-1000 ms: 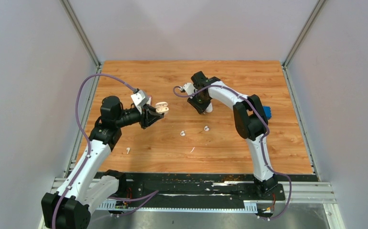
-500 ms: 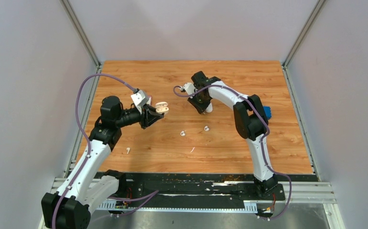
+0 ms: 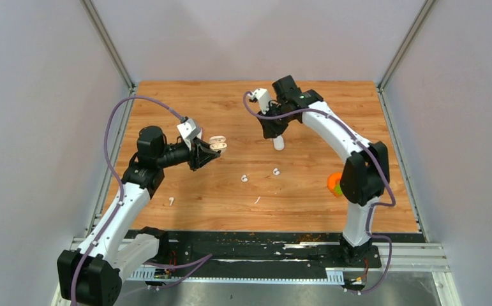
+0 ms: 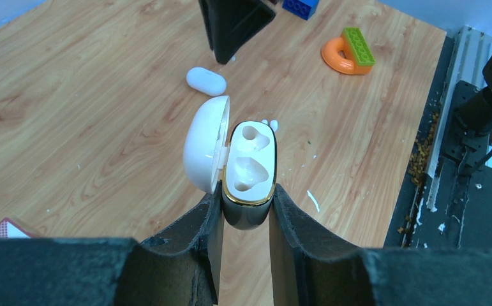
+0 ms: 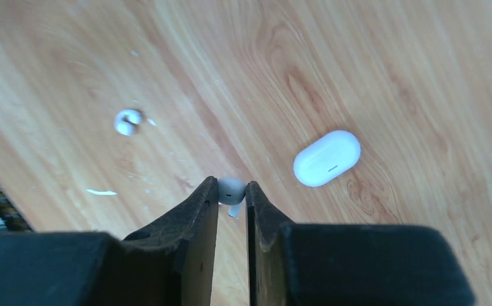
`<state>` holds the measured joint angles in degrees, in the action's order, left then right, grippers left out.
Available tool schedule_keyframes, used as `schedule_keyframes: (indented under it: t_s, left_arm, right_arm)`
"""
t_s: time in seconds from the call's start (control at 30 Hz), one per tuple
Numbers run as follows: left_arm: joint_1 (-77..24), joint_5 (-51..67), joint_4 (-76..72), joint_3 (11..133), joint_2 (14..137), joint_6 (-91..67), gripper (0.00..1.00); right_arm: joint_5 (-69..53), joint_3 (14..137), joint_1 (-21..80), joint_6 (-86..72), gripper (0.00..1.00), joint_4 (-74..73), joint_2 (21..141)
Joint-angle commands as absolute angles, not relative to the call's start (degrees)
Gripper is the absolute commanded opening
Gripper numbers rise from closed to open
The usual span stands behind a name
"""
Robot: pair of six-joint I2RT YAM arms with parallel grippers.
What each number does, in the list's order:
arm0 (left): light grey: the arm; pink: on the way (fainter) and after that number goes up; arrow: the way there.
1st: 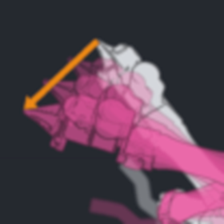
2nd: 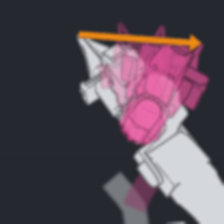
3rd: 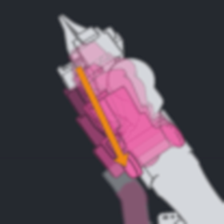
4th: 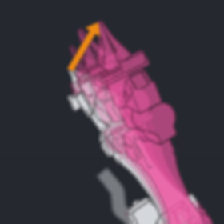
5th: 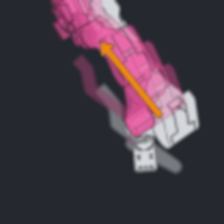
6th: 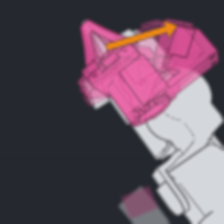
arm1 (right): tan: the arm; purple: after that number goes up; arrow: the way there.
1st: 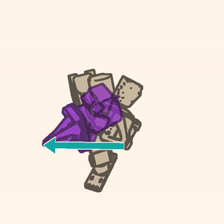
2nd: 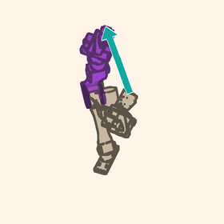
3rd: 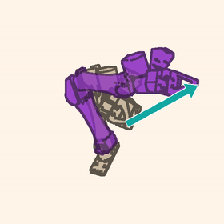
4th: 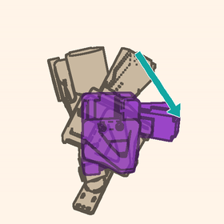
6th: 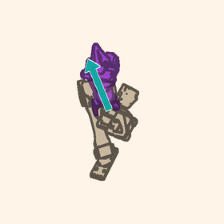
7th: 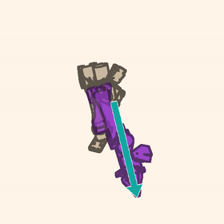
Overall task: Insert the wireless bluetooth earbuds into the charging case
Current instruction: Pick up the earbud from the center of the board, then place the earbud in the charging case.
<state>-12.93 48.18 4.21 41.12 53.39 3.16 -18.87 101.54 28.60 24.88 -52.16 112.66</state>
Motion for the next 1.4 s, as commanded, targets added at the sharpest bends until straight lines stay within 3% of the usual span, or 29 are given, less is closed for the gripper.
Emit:
schedule_keyframes:
  t_s: [0.0, 0.13, 0.3, 0.67, 1.37]
  left_arm:
    - [-12.57, 50.81, 0.39, 44.6, 54.58, 1.45, 0.0]
    - [-12.57, 52.45, -4.62, 44.74, 56.69, -2.53, 0.0]
    - [-12.66, 54.23, -13.08, 44.46, 58.78, -9.08, 0.0]
    - [-13.8, 53.4, -18.81, 48.86, 59.79, -16.23, 0.0]
    - [-13.8, 50.45, -21.83, 54.06, 59.76, -21.56, 0.0]
  right_arm:
    - [-28.5, 102.24, 26.96, 21.75, 0.0, -52.12, 103.0]
    - [-36.91, 103.07, 26.02, 17.81, 0.0, -47.95, 96.24]
    - [-45.73, 98.5, 26.67, 5.18, 0.02, -30.21, 88.55]
    - [-40.73, 98.19, 34.91, -6.55, 0.03, -4.32, 87.01]
    - [-37.2, 96.99, 41.68, -5.58, 0.04, -0.51, 90.15]
